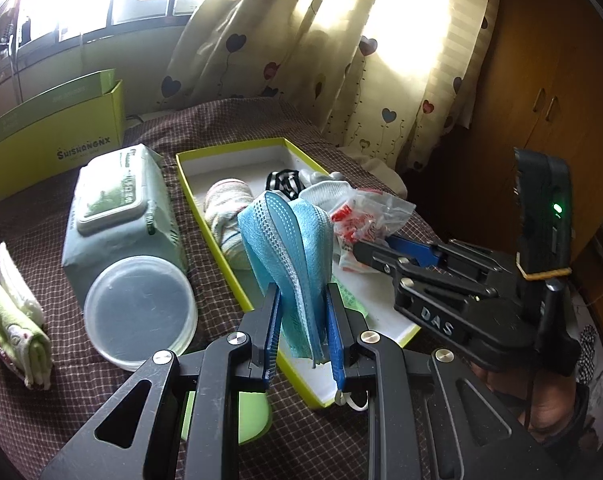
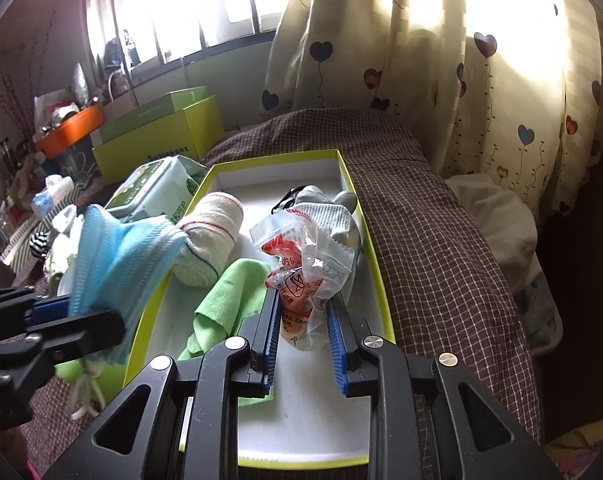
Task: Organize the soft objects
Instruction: 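Lower the bag into the tray and open the right tool while the left releases the mask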
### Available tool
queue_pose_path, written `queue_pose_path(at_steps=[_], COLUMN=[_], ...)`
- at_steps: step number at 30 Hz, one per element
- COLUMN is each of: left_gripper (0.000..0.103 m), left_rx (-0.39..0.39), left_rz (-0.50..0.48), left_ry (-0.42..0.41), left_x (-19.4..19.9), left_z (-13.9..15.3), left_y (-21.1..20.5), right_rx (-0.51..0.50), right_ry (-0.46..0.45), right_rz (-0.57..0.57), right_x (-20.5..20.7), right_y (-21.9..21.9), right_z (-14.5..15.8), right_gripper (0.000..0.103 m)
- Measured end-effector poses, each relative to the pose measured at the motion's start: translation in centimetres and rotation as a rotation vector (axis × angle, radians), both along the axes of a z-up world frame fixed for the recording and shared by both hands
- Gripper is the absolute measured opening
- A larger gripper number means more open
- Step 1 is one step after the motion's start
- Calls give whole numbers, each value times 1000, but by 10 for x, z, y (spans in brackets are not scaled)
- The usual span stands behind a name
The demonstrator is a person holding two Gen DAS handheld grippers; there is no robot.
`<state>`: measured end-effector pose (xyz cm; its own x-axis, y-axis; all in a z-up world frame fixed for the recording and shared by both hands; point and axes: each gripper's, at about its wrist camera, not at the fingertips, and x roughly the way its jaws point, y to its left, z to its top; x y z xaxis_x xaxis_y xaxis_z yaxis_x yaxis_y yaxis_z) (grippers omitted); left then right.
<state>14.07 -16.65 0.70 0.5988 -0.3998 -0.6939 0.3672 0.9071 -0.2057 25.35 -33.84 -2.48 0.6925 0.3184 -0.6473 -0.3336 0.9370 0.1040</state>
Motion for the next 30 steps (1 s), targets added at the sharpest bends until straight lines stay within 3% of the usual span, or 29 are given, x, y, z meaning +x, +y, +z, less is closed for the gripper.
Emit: queue_pose_path(at_steps=[7,11,19,30], left_gripper=[22,24,34,34], left_rx=[-3,-24,-31,-43], left_rz=[-14,-30,-10,-21], left_ry=[40,54,37,-16], left_x=[10,14,18,6], left_z=[-11,-15,-14,-2], left_y=[-11,-14,-13,-12], right_rx=[-70,-67,-44,-24], right_ry=[38,12,-30,-57], right_rz=[25,28,-18,-39], right_x=[-14,-20,-26,-34], right_y=[0,0,-10,-15], right_z=[-10,-8,3,15], right_gripper=[26,42,42,42])
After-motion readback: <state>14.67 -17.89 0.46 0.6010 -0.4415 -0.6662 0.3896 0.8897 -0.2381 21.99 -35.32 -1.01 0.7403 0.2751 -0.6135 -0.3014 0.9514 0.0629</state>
